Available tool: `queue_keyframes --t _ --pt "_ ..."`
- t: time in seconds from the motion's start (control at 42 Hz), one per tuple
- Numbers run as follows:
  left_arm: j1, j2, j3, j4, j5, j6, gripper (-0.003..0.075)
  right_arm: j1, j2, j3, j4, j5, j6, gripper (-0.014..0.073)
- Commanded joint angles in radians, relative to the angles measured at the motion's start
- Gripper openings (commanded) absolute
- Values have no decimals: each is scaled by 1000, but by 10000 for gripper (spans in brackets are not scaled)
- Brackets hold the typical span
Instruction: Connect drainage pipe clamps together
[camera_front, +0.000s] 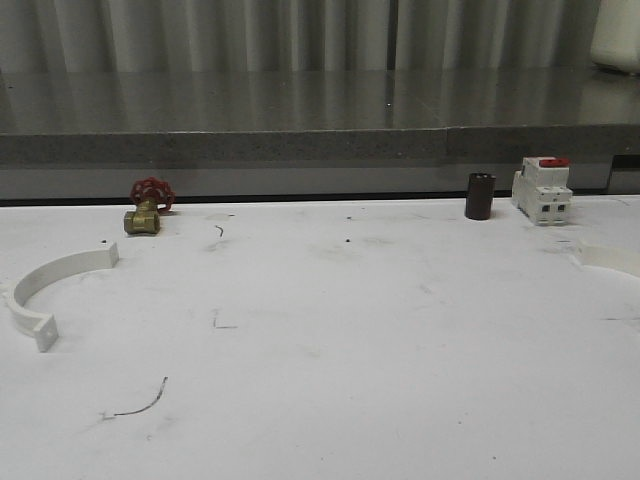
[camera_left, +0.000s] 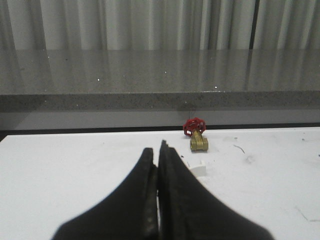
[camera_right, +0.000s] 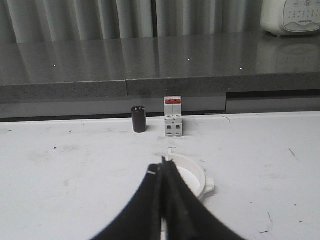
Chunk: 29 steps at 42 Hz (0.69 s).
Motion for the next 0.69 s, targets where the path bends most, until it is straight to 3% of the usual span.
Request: queue_keyframes --t 0.0,0.143,0.238,0.476,0.667 --pt "4 -10 23 0 -104 -3 -20 -4 -18 -5 -4 -97 -9 -120" --pt "4 -10 16 0 -204 -3 -20 -4 -18 -10 2 -155 -9 -120" --pt "4 -8 -43 0 -209 -3 -20 -4 -17 -66 4 -101 -9 -120" --pt "4 70 -338 26 37 -3 -20 -4 45 -334 -8 100 -9 -120" --pt "4 296 -594 37 255 -3 -20 -4 267 -592 -8 241 -9 -120"
